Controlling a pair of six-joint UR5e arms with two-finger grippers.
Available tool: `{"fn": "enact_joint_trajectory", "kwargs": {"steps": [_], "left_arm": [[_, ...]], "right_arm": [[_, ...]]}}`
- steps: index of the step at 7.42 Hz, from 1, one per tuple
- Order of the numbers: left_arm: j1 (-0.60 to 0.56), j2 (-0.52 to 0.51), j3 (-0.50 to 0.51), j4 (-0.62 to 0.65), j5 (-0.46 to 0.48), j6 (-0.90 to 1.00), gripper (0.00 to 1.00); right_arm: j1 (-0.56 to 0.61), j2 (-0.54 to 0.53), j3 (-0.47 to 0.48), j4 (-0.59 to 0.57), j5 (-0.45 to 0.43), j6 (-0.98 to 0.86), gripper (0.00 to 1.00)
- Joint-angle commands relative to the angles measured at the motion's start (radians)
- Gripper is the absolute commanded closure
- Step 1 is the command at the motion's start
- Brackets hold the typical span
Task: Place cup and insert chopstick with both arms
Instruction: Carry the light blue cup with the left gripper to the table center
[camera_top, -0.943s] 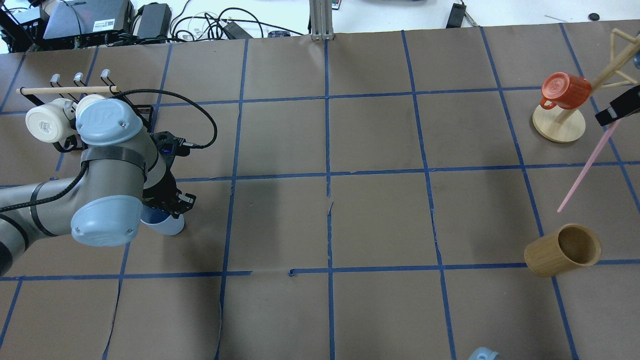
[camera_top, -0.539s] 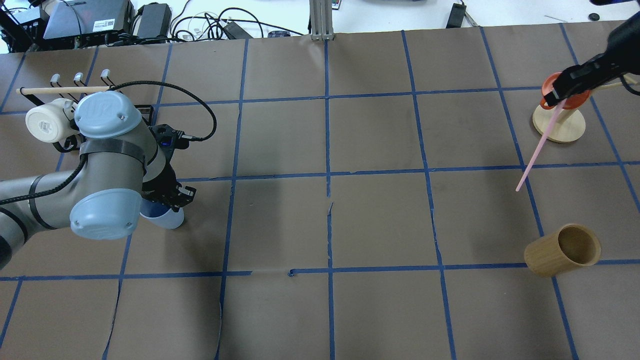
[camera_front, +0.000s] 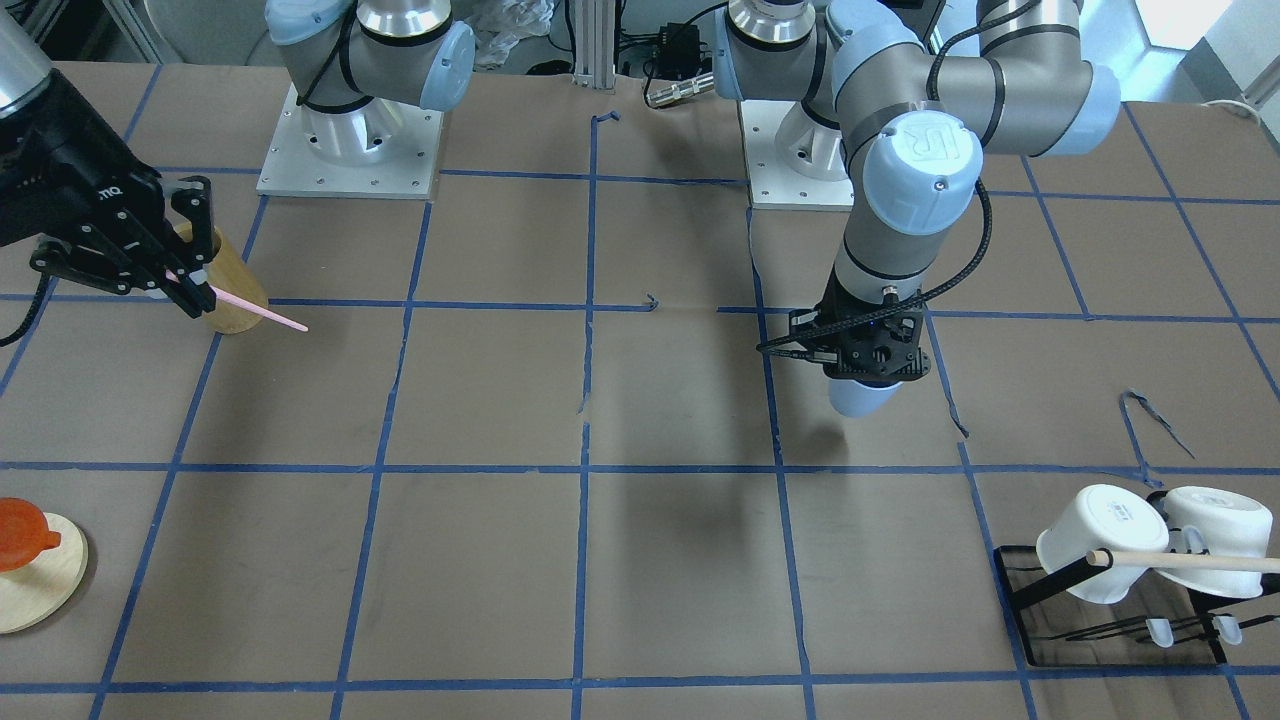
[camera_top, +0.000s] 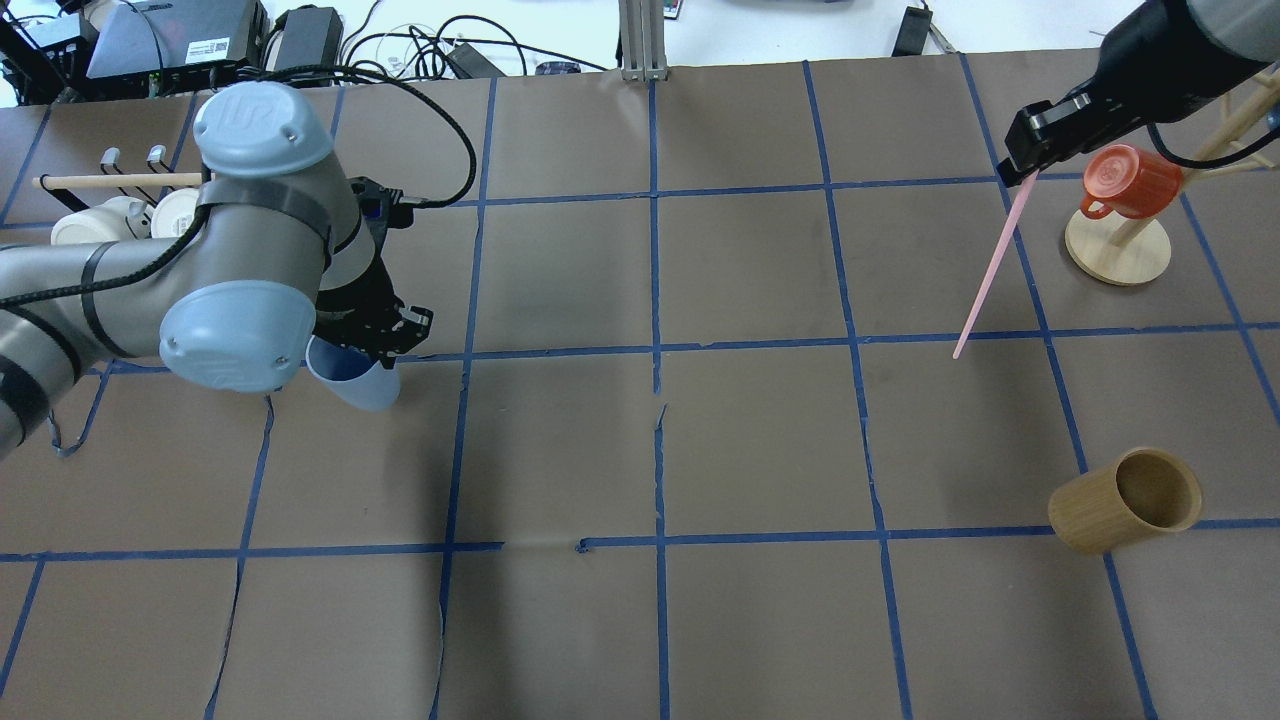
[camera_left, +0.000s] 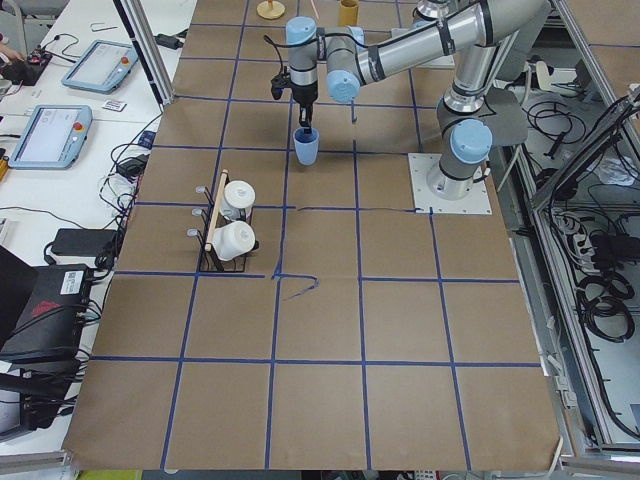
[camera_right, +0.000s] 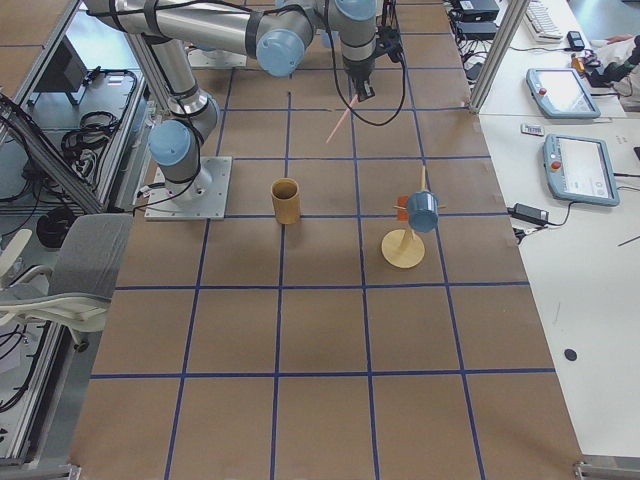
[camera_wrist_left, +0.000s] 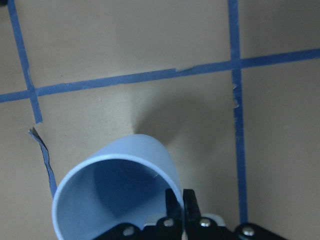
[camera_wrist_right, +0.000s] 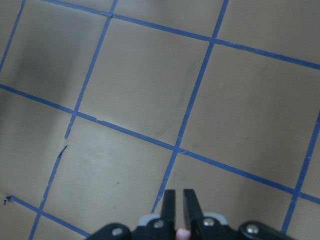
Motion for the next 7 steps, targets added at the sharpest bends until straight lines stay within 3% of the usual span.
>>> {"fn": "enact_joint_trajectory", "kwargs": {"steps": [1,4,7], "left_arm": [[-0.097,-0.074,0.118,-0.039,-0.072,-0.205,1.0],[-0.222,-0.233,0.306,-0.036,-0.146,-0.45,1.0],[-0.314,-0.361,0.427,0.027,-0.174,-0.573,1.0]], "right_arm": [[0.052,0.012,-0.001,-0.044,-0.005,0.046,1.0],[0.052,0.018,0.004,-0.045,-0.007,0.043,1.0],[0.052,0.018,0.008,-0.045,-0.007,0.039,1.0]]}}
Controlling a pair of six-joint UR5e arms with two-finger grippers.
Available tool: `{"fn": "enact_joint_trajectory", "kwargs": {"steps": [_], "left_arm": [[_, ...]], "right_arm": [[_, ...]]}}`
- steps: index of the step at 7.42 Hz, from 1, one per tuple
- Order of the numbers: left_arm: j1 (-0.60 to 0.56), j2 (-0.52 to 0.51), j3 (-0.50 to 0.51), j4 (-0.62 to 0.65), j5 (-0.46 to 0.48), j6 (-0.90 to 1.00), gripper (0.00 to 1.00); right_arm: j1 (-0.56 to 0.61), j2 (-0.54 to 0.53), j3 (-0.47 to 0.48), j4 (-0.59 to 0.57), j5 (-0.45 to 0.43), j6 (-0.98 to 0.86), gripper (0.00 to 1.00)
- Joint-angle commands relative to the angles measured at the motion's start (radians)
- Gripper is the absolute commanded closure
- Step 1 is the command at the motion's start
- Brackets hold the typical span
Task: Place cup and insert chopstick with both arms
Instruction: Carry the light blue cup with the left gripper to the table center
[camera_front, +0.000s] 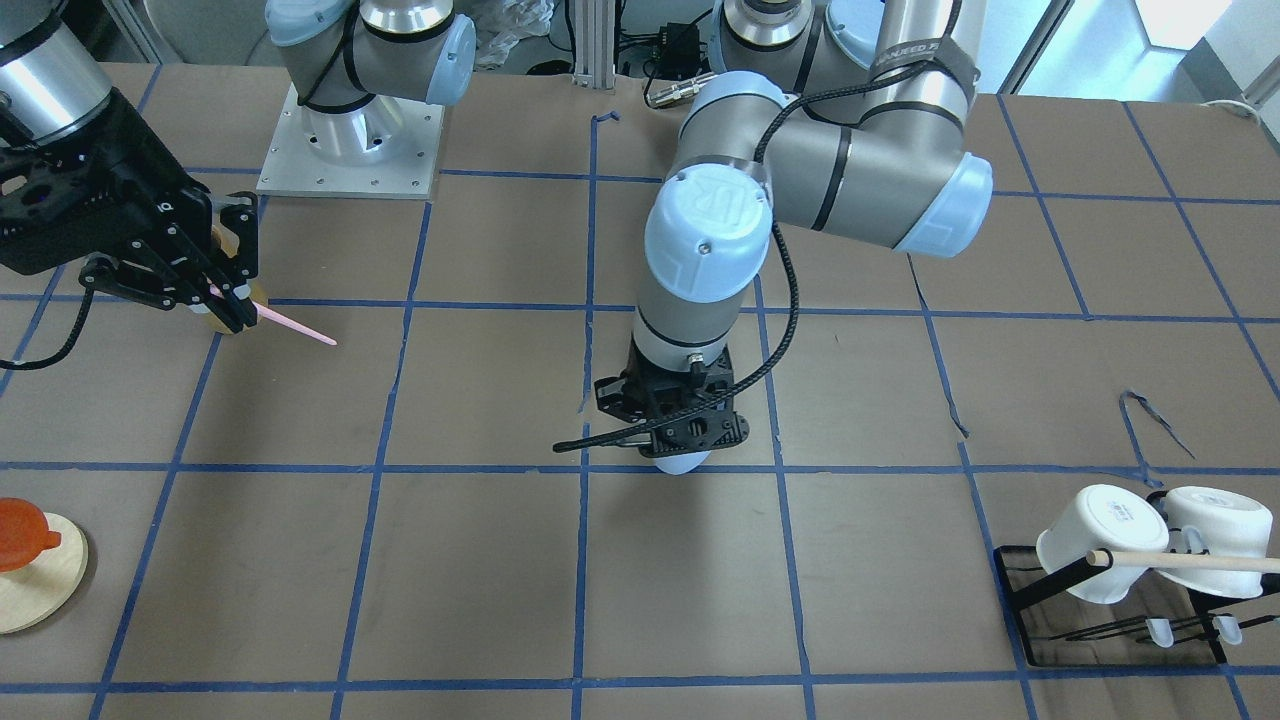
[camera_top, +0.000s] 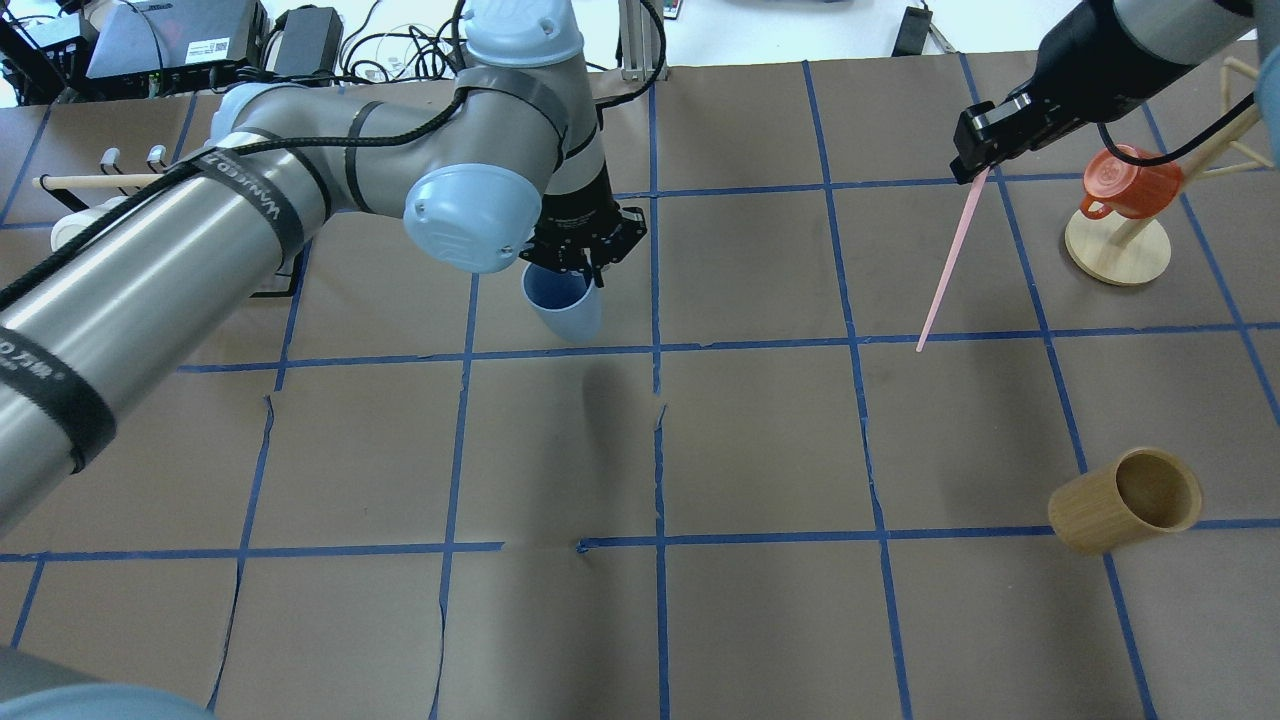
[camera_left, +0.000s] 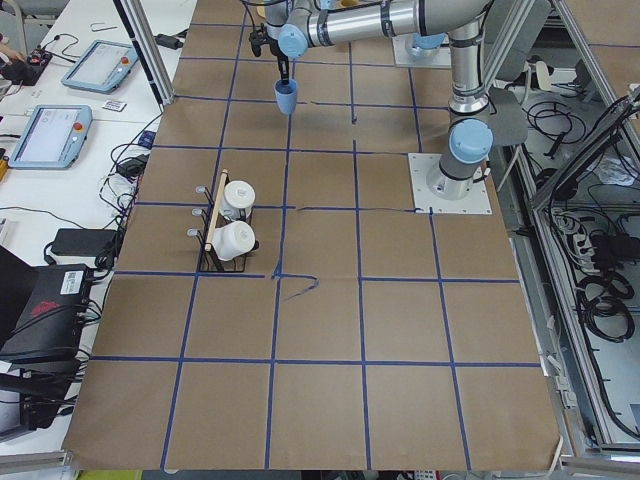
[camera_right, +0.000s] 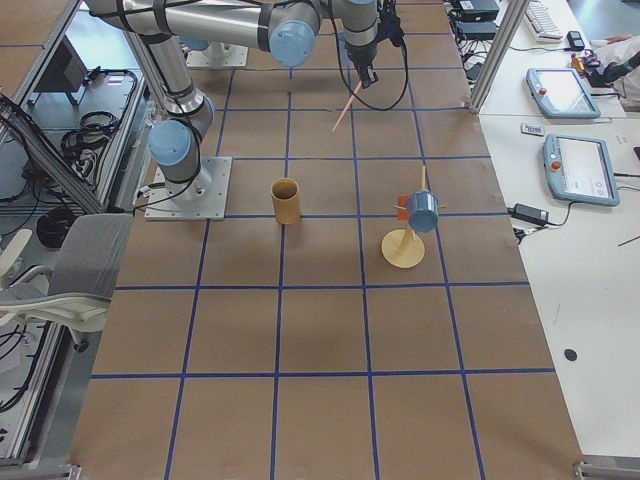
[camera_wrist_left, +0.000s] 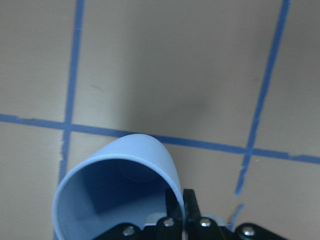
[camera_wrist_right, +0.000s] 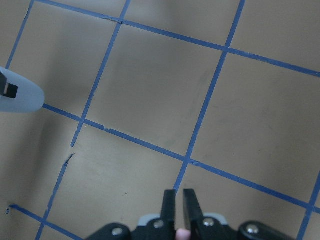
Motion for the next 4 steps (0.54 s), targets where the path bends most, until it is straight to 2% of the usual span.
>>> {"fn": "enact_joint_trajectory", "kwargs": {"steps": [1,3,4], "left_arm": [[-0.041,-0.091,0.063,0.098,-0.042,-0.076,1.0],[-0.07,-0.142,0.065,0.19,-0.047,-0.084,1.0],[-0.074,-0.151,0.065,0.197,-0.047,-0.078,1.0]], "right_arm": [[0.0,0.001,0.003,0.001,0.0,-0.002,1.0],[0.0,0.0,0.004,0.002,0.0,-0.003,1.0],[0.0,0.001,0.004,0.002,0.0,-0.003,1.0]]}}
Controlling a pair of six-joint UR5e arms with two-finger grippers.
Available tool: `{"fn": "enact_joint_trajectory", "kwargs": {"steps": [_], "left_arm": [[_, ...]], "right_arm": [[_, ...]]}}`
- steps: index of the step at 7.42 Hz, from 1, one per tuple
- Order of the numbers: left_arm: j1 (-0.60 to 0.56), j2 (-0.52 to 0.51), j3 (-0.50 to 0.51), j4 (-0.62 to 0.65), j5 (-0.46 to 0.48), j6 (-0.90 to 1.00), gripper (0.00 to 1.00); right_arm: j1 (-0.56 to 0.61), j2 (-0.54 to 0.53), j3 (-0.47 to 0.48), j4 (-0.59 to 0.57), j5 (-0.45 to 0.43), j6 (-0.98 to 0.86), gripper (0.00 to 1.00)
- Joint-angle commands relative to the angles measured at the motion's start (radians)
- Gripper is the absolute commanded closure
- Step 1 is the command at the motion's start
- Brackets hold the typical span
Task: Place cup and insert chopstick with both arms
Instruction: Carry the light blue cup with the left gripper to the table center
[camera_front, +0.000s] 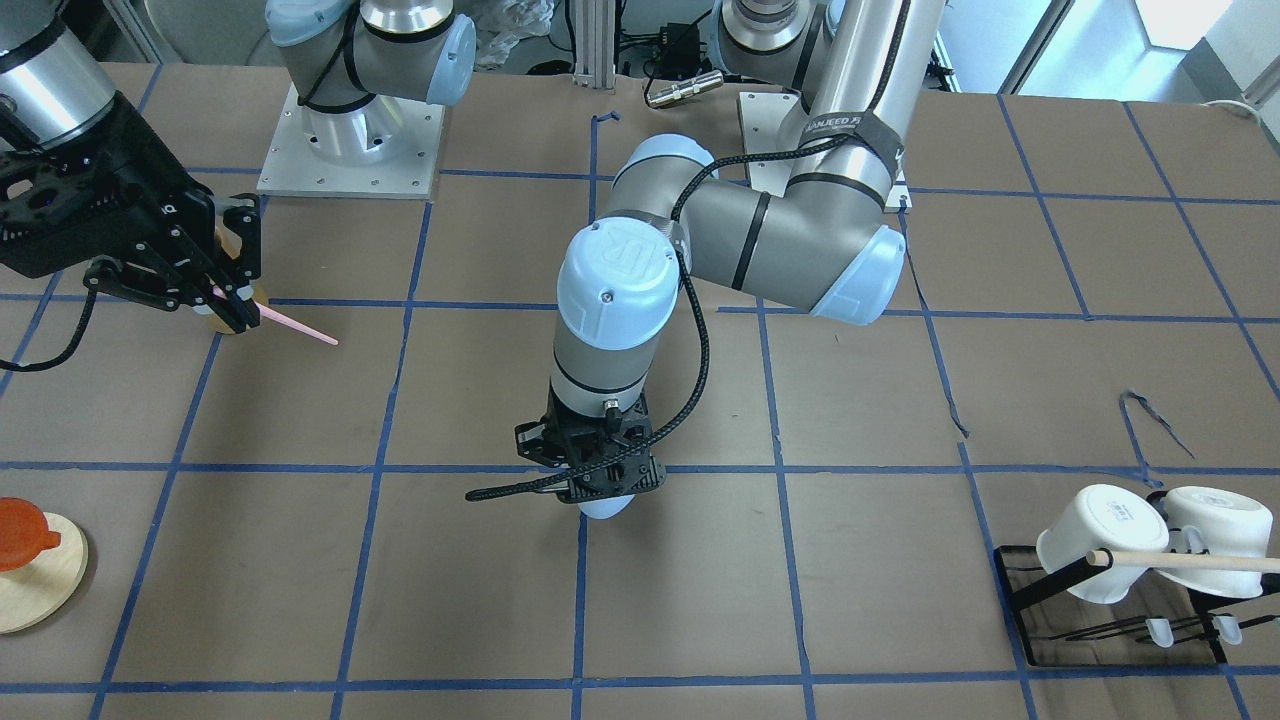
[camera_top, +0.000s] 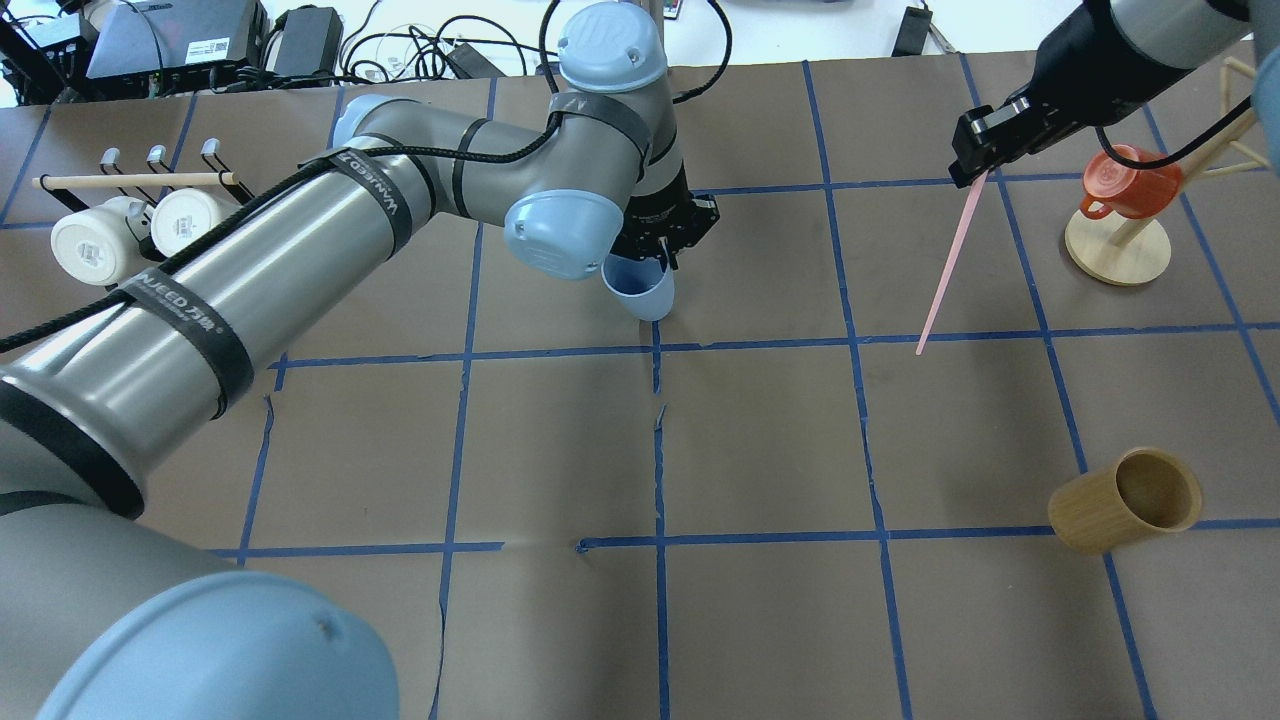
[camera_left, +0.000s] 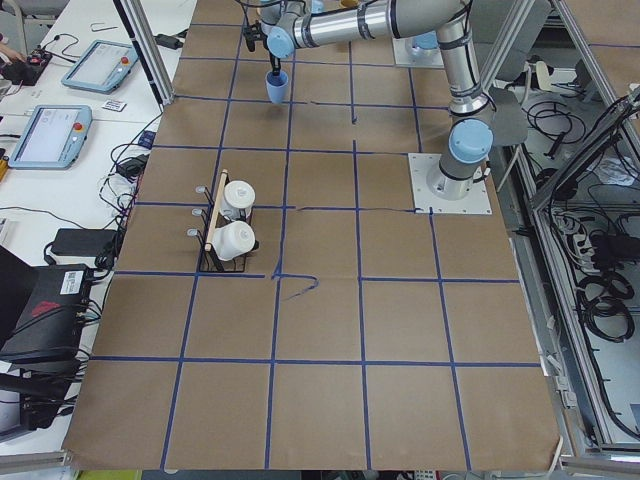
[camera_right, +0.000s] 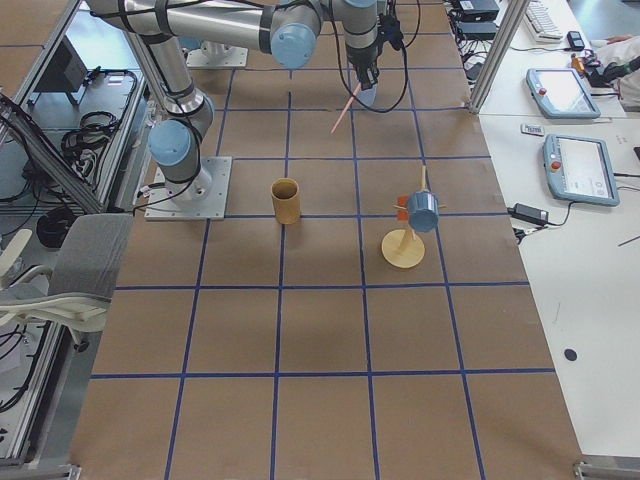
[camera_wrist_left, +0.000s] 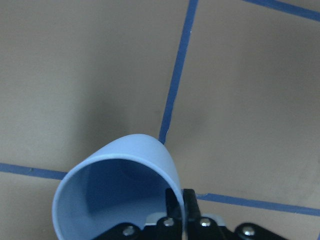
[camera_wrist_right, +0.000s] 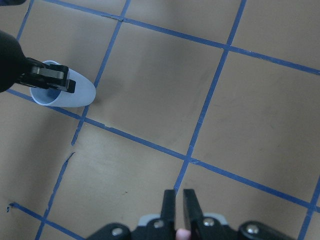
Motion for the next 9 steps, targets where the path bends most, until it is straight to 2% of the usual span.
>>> {"fn": "enact_joint_trajectory", "kwargs": {"steps": [1,2,3,7,9], "left_arm": [[-0.009,-0.023,0.0,0.027,-0.002,0.001,1.0],[-0.009,-0.026,-0.003,0.026,-0.002,0.001,0.48],[-0.011,-0.031,-0.001,0.027,-0.002,-0.002,0.02],[-0.009,0.01,0.028,0.015,-0.002,0.004,0.0],[0.0,0.113,0.038,-0.124,-0.001,0.063,0.0]], "right_arm": [[0.0,0.001,0.0,-0.001,0.0,0.0,1.0],[0.0,-0.001,0.0,0.001,-0.002,0.005,1.0],[0.0,-0.001,0.0,-0.001,-0.002,0.005,1.0],[0.0,-0.004,-0.001,0.001,0.0,0.008,1.0],[0.003,-0.01,-0.01,-0.002,0.003,0.04,1.0]]}}
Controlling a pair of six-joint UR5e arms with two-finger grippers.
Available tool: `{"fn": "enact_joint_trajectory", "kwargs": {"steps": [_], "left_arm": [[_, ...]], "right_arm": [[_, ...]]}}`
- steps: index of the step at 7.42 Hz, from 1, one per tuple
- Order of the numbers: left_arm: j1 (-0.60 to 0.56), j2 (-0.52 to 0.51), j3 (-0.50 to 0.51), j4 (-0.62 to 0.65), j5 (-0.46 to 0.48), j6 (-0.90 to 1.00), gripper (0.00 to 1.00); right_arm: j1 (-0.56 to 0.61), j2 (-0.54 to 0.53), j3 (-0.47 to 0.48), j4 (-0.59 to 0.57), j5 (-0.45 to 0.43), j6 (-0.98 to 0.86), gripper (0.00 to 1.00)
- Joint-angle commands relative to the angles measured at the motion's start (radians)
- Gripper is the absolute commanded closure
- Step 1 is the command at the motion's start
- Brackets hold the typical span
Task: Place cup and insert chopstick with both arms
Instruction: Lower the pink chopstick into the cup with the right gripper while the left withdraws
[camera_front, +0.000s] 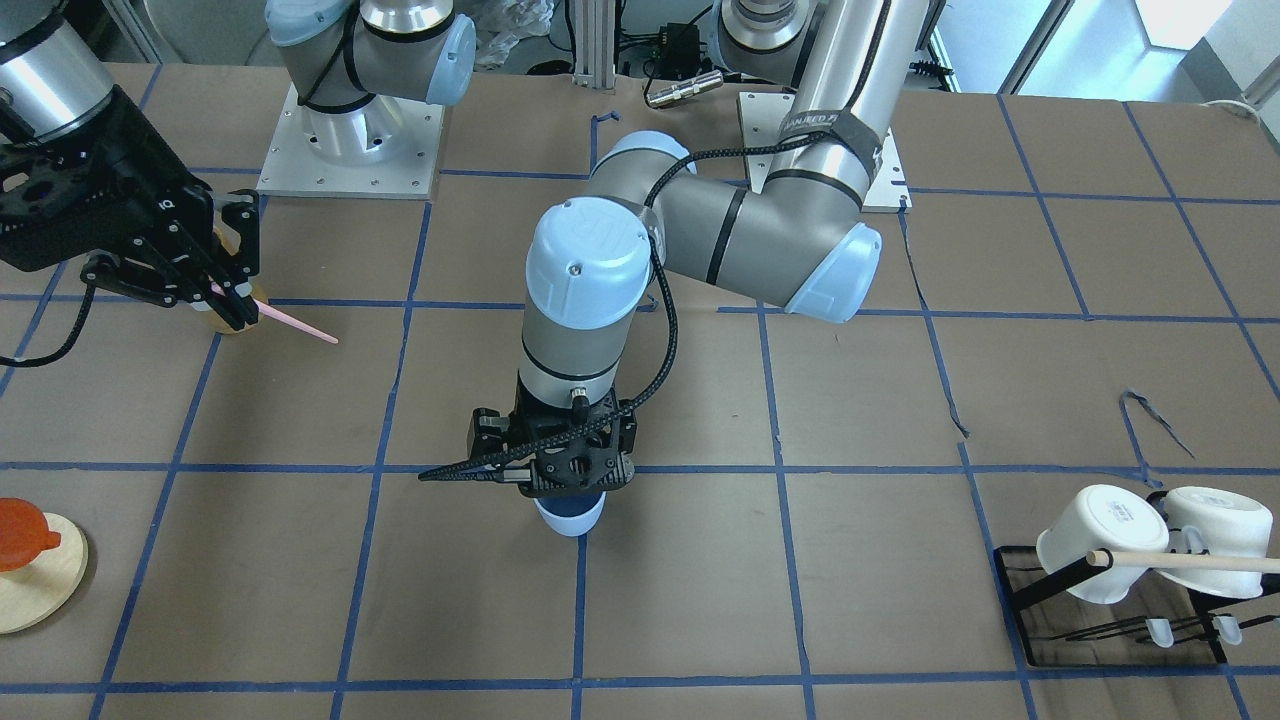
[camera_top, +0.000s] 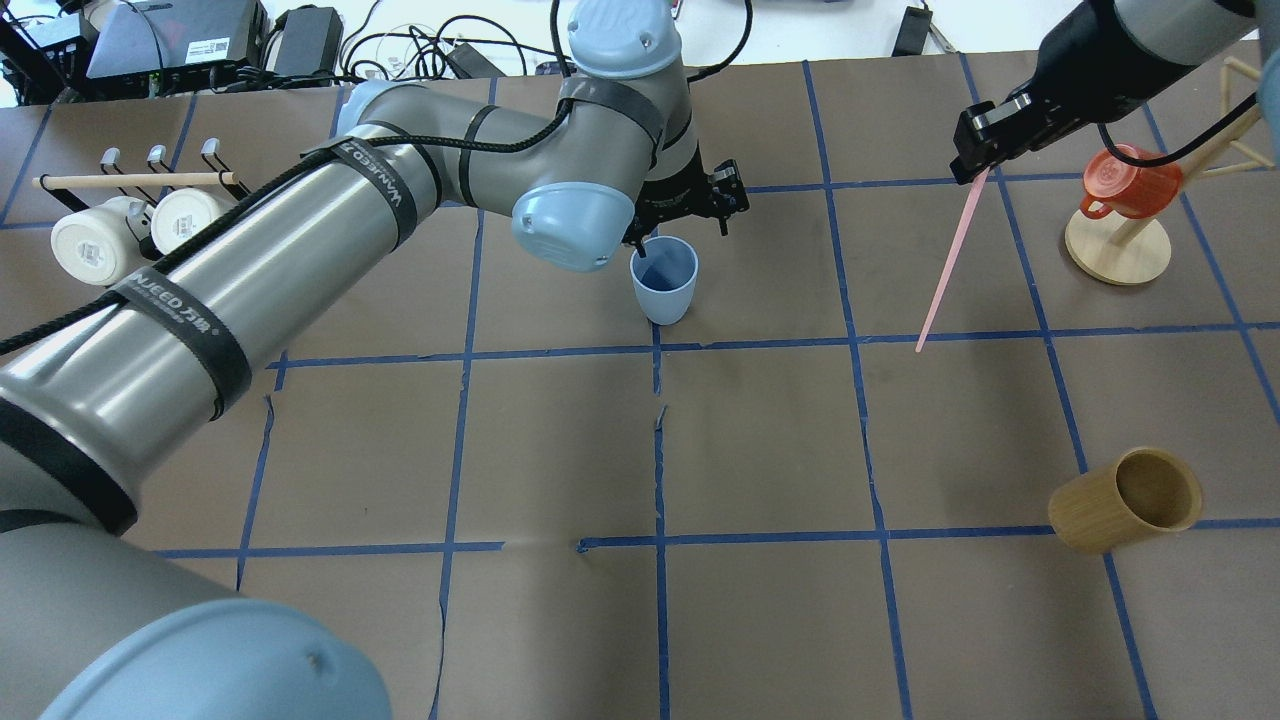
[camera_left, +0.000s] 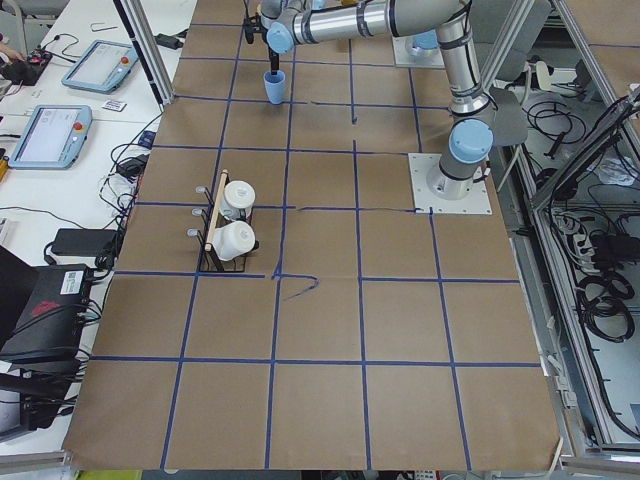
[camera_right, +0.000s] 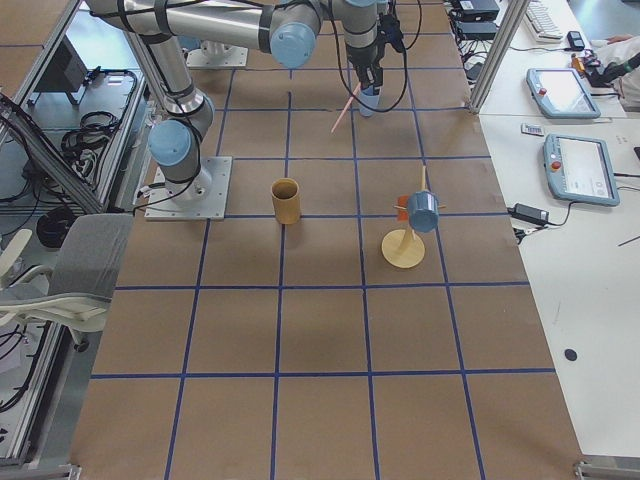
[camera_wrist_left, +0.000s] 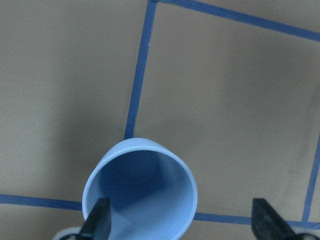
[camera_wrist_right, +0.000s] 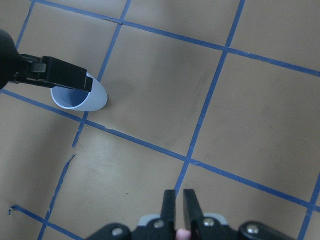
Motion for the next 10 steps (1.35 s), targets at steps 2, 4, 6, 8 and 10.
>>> {"fn": "enact_joint_trajectory", "kwargs": {"steps": [2,4,6,8,10], "left_arm": [[0.054,0.191,0.009,-0.28,0.002,0.176,0.0],[0.076,0.32,-0.005,-0.401,0.007,0.274,0.0],[0.103,0.408,-0.015,-0.562,0.014,0.276,0.0],[0.105,0.472,-0.051,-0.644,0.019,0.276,0.0],[0.123,0.522,-0.101,-0.641,0.033,0.278,0.0]], "right_arm": [[0.05,-0.008,-0.005,-0.111,0.013,0.026,1.0],[0.197,0.003,0.0,-0.242,0.013,0.209,1.0],[0.313,0.006,0.004,-0.339,0.002,0.298,1.0],[0.336,0.015,0.027,-0.431,0.002,0.293,1.0],[0.365,0.053,0.076,-0.547,0.002,0.298,1.0]]}}
